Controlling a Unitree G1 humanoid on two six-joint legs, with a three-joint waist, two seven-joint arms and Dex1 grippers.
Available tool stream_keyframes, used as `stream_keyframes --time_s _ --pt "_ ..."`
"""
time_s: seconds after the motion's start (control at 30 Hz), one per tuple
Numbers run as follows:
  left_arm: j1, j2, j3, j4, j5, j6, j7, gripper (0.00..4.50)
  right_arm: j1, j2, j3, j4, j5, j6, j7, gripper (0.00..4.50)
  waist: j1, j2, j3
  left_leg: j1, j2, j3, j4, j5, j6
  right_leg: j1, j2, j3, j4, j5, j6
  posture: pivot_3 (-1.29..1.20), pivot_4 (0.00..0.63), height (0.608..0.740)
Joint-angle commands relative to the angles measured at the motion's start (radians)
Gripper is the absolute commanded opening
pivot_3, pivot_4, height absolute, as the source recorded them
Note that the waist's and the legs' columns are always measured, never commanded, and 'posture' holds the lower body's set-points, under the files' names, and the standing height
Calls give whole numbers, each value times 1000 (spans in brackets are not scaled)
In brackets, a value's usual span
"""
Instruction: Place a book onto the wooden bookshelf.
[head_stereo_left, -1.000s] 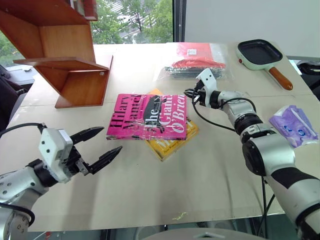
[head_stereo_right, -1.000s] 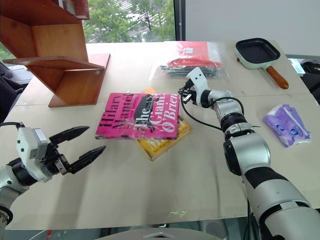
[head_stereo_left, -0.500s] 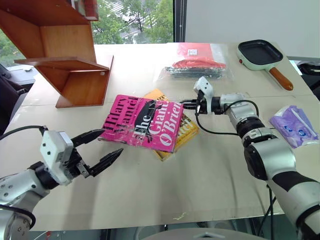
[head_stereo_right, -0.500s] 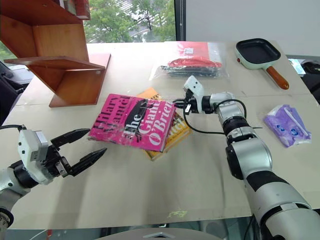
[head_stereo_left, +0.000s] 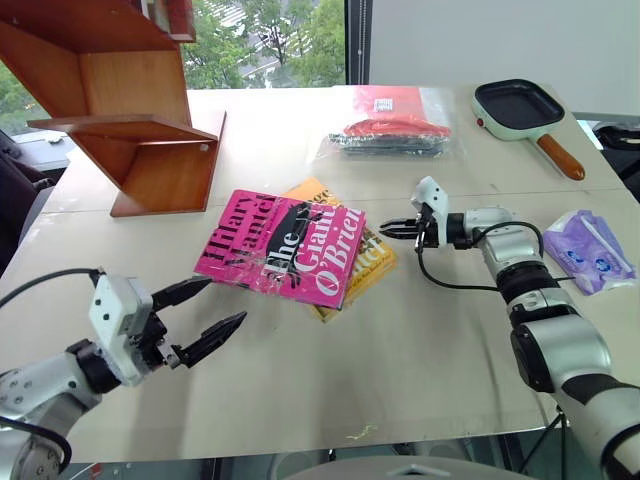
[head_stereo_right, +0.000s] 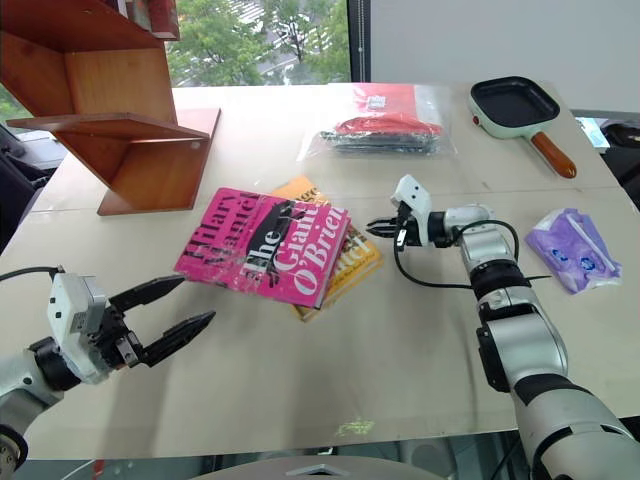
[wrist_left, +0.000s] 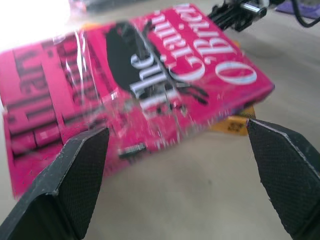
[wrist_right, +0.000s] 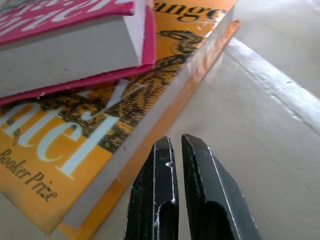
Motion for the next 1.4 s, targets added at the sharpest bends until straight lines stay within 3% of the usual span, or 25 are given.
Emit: stream_keyframes --time_s 0.03,0.13,0.3,0.37,0.4,0.6,0.87,1.13,1.23,1.4 --pt "42 -56 -4 -73 -111 129 141 4500 54 -61 -76 -169 101 26 21 137 5 0 0 0 0 0 0 0 0 0 0 0 0 0 0 0 150 740" --pt "75 -147 -28 -113 -221 222 283 4500 174 -141 -105 -398 197 128 82 1021 16 0 0 -1 0 -2 0 0 0 1 -1 -1 -1 0 0 0 150 740" --pt "75 -347 -107 -128 -493 259 497 4500 365 -252 -167 -756 355 293 86 3380 30 0 0 0 0 -2 1 -2 4 2 -2 0 0 0 0 0 150 740" --pt "35 -483 -163 -99 -619 217 647 4500 449 -299 -207 -904 441 374 79 4273 31 0 0 1 0 -3 1 -2 4 3 -1 -1 1 0 0 0 150 740" --pt "17 -537 -185 -77 -666 203 712 4500 490 -319 -228 -971 482 408 73 4413 39 1 0 1 0 -3 2 -2 4 3 -2 -1 1 1 0 0 150 740" --pt "-150 -680 -224 117 -782 143 899 4500 745 -455 -360 -1274 676 585 33 4413 64 -1 -3 2 0 -6 6 -2 5 8 1 -4 1 1 -1 0 150 740" --pt "-347 -578 -284 378 -853 292 872 4500 867 -467 -418 -1408 686 562 -96 4413 57 2 -8 5 0 -4 14 -3 6 14 8 -6 1 0 -3 0 150 740" --pt "-492 -536 -309 515 -859 402 832 4500 886 -455 -447 -1441 753 541 -135 4413 70 4 -9 19 -1 -6 14 -3 7 28 8 -7 1 -1 -3 0 150 740" --pt "-504 -540 -298 520 -874 419 838 3782 888 -459 -446 -1438 762 532 -142 4500 70 4 -9 18 -1 -6 14 -3 7 28 8 -7 1 -1 -3 0 150 740" --pt "-498 -557 -257 416 -930 387 883 1474 872 -464 -432 -1421 769 522 -143 4500 72 3 -8 18 -1 -6 14 -3 7 27 7 -6 0 -1 -3 0 150 740"
